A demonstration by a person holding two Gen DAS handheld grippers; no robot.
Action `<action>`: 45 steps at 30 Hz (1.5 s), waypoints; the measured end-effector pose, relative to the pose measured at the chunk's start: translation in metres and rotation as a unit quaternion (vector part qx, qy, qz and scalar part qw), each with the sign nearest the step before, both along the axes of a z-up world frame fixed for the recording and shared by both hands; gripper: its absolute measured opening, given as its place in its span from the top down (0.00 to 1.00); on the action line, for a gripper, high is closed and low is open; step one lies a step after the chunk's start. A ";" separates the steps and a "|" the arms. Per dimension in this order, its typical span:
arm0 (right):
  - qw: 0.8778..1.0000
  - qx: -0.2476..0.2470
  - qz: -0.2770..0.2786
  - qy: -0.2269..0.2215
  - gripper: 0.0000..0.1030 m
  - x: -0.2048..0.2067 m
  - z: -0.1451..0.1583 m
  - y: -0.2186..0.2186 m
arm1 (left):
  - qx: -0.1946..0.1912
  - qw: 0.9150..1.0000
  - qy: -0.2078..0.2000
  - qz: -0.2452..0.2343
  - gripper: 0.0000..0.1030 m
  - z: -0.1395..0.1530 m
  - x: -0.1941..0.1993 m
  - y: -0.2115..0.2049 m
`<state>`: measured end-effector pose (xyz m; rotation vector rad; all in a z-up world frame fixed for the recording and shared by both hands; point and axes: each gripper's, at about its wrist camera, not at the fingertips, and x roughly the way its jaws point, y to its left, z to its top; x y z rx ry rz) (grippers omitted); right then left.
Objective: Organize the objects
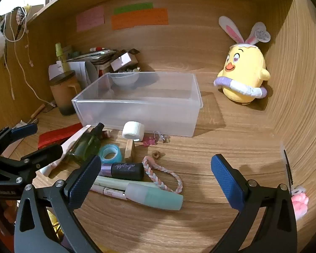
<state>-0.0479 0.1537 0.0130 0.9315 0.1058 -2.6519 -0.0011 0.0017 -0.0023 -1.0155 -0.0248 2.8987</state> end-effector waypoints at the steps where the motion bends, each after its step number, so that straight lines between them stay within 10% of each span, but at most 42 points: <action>1: 1.000 -0.001 0.000 -0.003 0.00 -0.001 -0.001 0.000 | 0.001 1.000 0.000 0.000 0.00 0.000 0.000 0.000; 45: 1.000 0.003 0.007 0.011 0.00 0.003 0.006 -0.004 | 0.018 1.000 0.002 0.000 0.00 0.000 0.003 -0.001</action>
